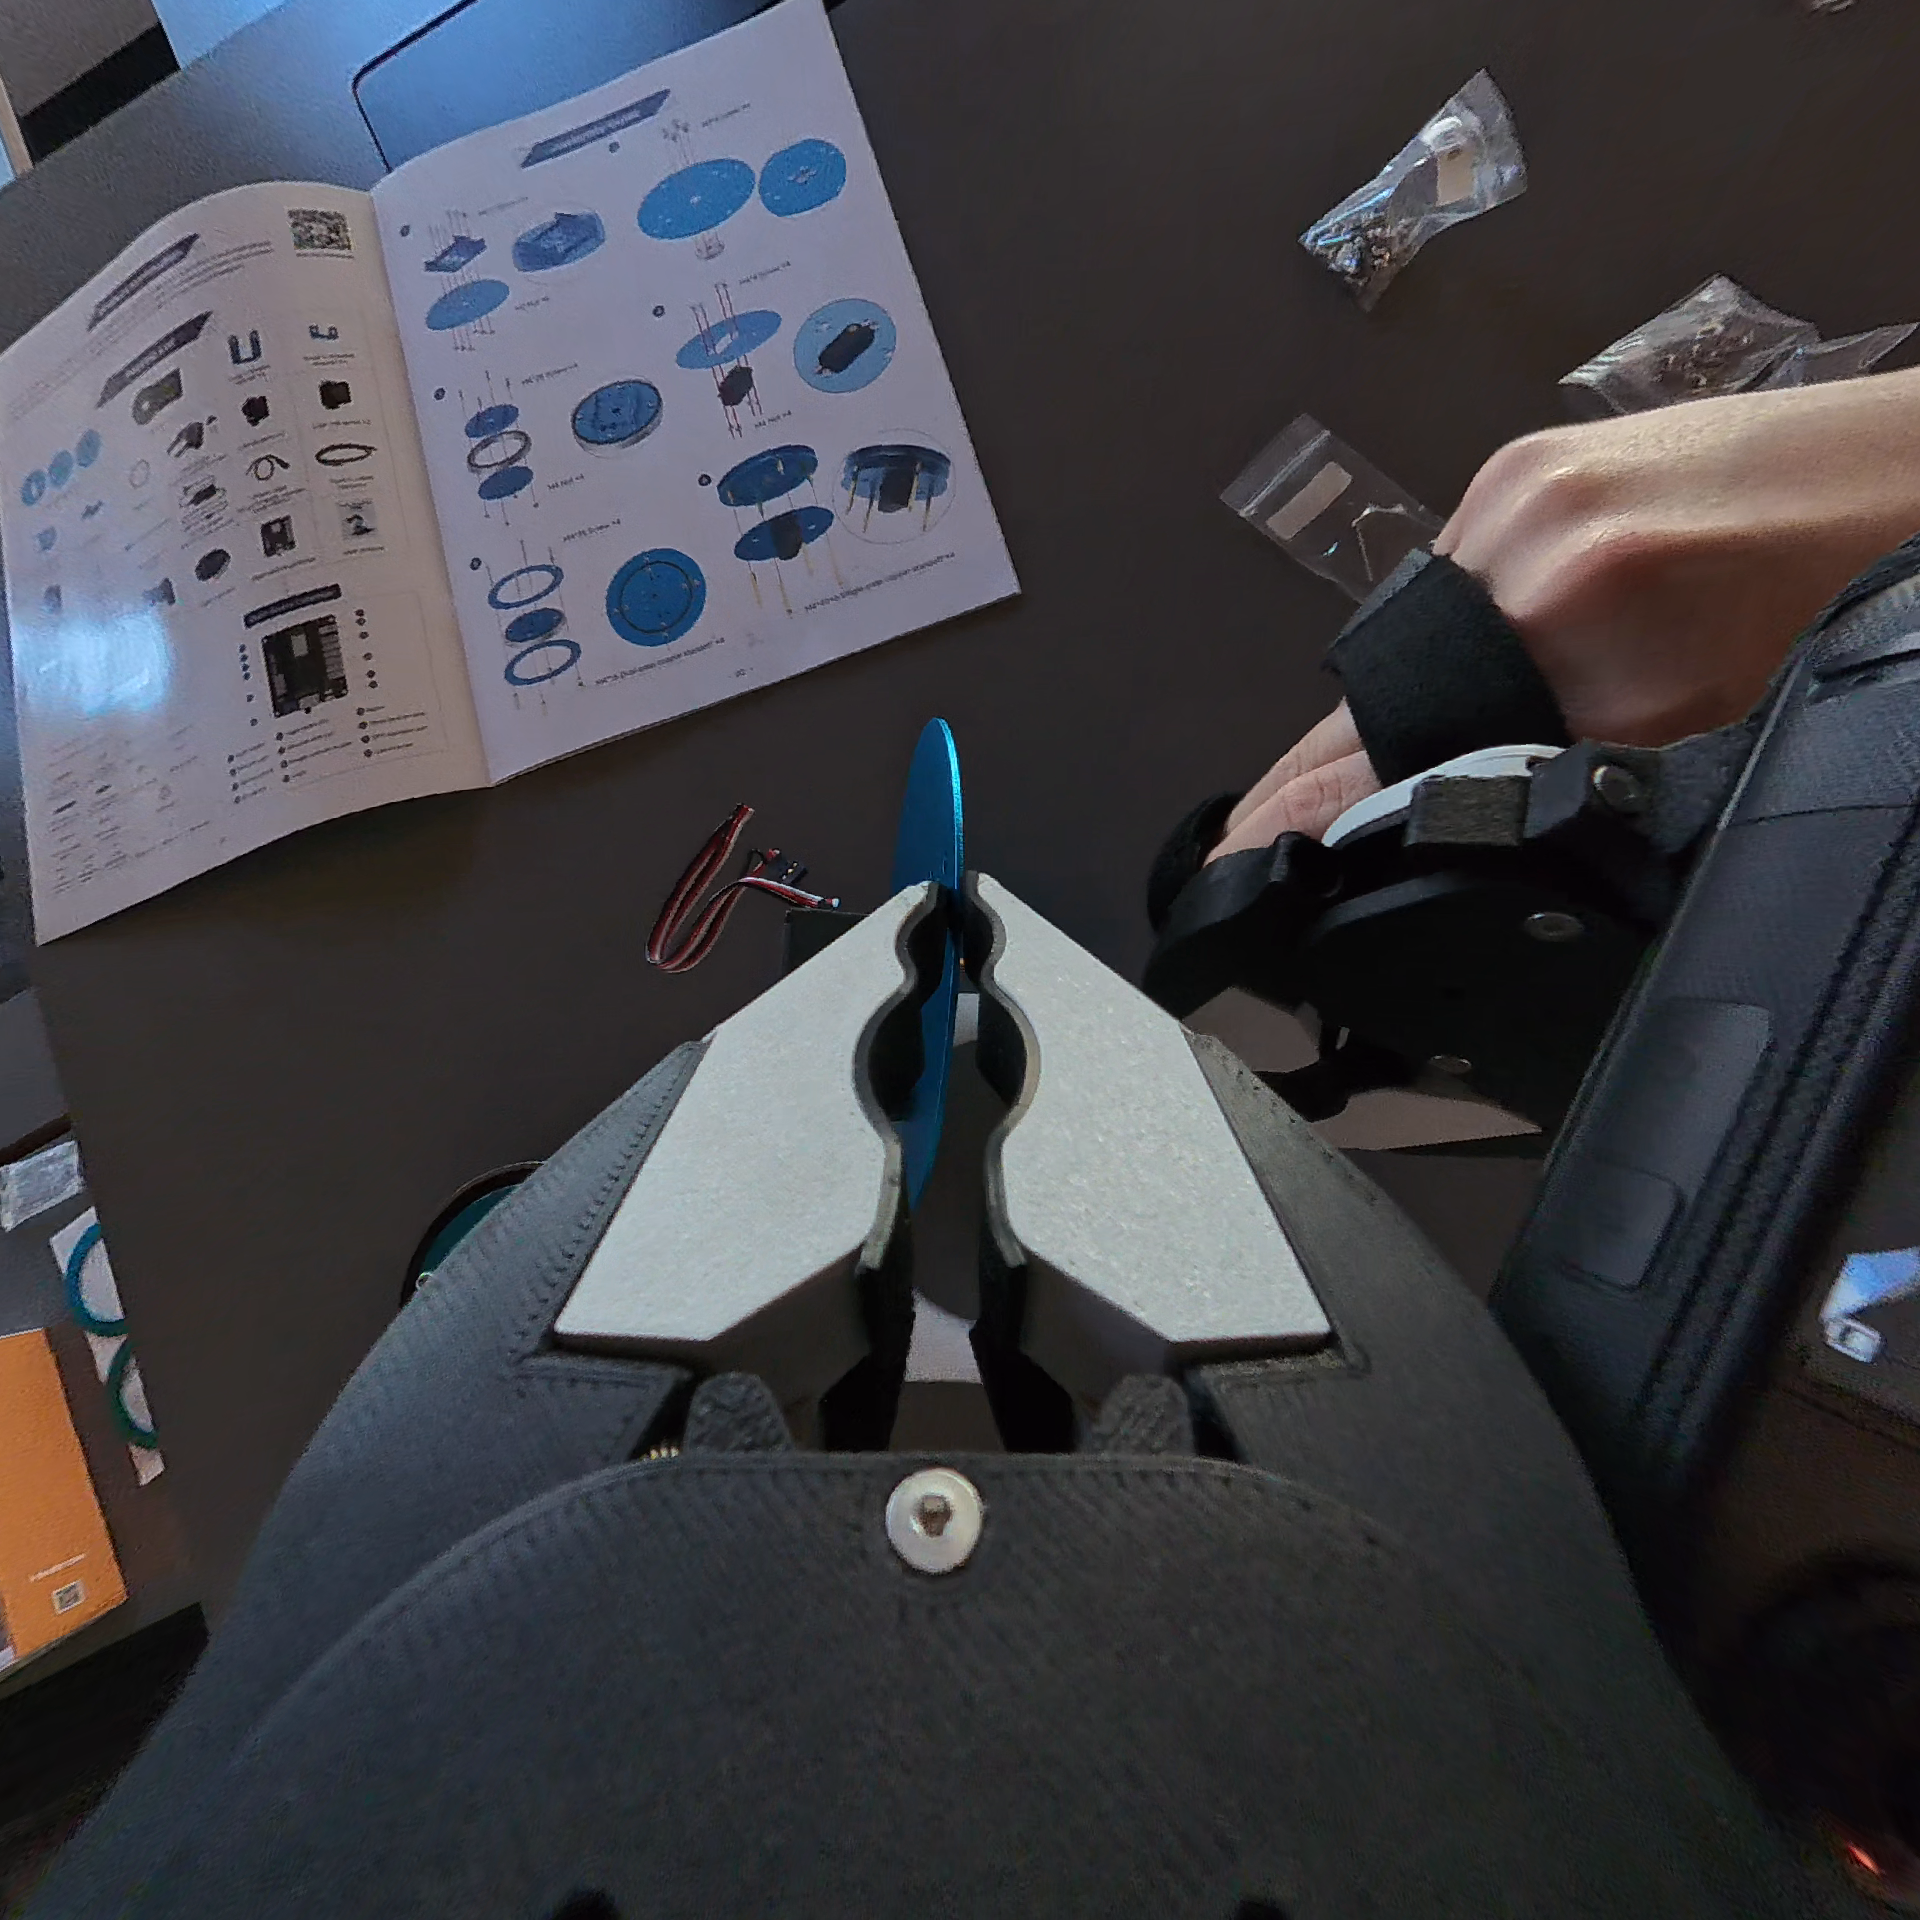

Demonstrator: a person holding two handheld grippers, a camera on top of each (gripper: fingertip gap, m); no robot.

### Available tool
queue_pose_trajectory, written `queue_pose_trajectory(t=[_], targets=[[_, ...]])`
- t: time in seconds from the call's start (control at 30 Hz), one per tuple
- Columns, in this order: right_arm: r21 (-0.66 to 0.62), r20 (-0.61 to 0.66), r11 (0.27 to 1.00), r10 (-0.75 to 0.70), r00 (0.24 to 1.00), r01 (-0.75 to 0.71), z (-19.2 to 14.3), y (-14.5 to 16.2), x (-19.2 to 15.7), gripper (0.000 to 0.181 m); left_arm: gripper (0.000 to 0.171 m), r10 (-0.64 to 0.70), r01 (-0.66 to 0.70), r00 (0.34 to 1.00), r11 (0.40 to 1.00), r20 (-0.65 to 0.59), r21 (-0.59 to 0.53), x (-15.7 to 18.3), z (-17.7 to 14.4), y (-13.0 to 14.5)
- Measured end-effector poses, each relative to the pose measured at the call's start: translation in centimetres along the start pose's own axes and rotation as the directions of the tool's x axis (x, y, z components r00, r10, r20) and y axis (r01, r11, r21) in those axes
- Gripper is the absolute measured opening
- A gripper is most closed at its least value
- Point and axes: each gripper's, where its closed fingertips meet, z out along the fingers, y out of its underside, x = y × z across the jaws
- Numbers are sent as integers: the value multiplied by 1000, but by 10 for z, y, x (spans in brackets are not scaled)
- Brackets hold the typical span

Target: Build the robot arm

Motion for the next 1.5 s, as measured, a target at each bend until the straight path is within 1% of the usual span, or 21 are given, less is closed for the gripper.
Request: queue_pose_trajectory(t=[0.07, 0.2, 0.27, 0.3, 0.33, 0.37, 0.4, 0.43, 0.5, 0.53, 0.57, 0.6, 0.7, 0.93, 1.03, 1.23, 1.33, 1.43, 1.47, 1.5], targets=[[2, 22, 1000, 10, 1000, -10, 2, 1, -2, 3, 2, -12, 12, 1000, 1000, -1, 5, -3, -2, 0], [26, 7, 999, 21, 1000, -21, 1, 0, -2, 3, 1, -24, 24, 1000, 1000, 2, 11, -9, -4, 2], [92, -38, 994, 58, 998, -54, -1, 0, 3, 2, 1, -29, 29, 1000, 999, 0, 14, -11, -5, 2], [159, -55, 982, 117, 992, -107, -4, -2, 7, 2, 0, -31, 31, 1000, 999, 1, 16, -12, -6, 3], [237, -43, 953, 202, 978, -186, -6, -3, 9, 2, 0, -35, 35, 999, 999, 0, 18, -13, -6, 3], [310, -4, 906, 304, 953, -287, -7, -4, 12, 2, 0, -37, 37, 999, 999, -2, 22, -13, -7, 4], [371, 57, 839, 406, 912, -397, -8, -3, 14, 2, 0, -39, 39, 999, 999, -4, 26, -14, -7, 4], [421, 150, 759, 483, 863, -498, -9, -5, 13, 2, 0, -41, 41, 999, 999, -7, 29, -14, -8, 4], [465, 317, 610, 563, 763, -642, -12, -10, 13, 2, 1, -42, 42, 999, 999, -10, 32, -15, -8, 5], [462, 366, 558, 588, 721, -689, -11, -10, 14, 2, 1, -40, 40, 999, 999, -10, 33, -15, -8, 5], [455, 407, 534, 587, 700, -713, -11, -11, 13, 2, 0, -39, 39, 999, 999, -11, 35, -15, -8, 5], [453, 418, 527, 588, 693, -720, -10, -11, 13, 2, 1, -38, 39, 999, 999, -13, 36, -15, -8, 5], [411, 364, 588, 595, 717, -697, 2, -3, 7, 3, 1, -37, 37, 999, 998, -18, 40, -14, -8, 5], [450, 305, 615, 575, 759, -647, 0, 2, 6, 3, 1, -38, 39, 999, 998, -30, 48, -13, -7, 4], [453, 307, 607, 581, 754, -652, -2, 4, 6, 3, 1, -33, 35, 999, 998, -28, 47, -13, -7, 4], [458, 324, 568, 610, 723, -684, -7, 12, 5, 3, 1, -33, 35, 999, 998, -35, 53, -12, -7, 4], [466, 327, 558, 613, 719, -687, -8, 12, 6, 3, 1, -23, 25, 999, 998, -33, 52, -11, -6, 4], [477, 347, 541, 609, 714, -693, -9, 7, 8, 3, 1, -21, 22, 999, 998, -32, 51, -11, -6, 3], [461, 352, 553, 605, 715, -694, -7, 6, 6, 3, 1, -20, 22, 999, 998, -34, 51, -11, -6, 3], [432, 345, 580, 601, 721, -691, -3, 7, 4, 5, 1, -20, 22, 999, 998, -35, 51, -10, -6, 3]])
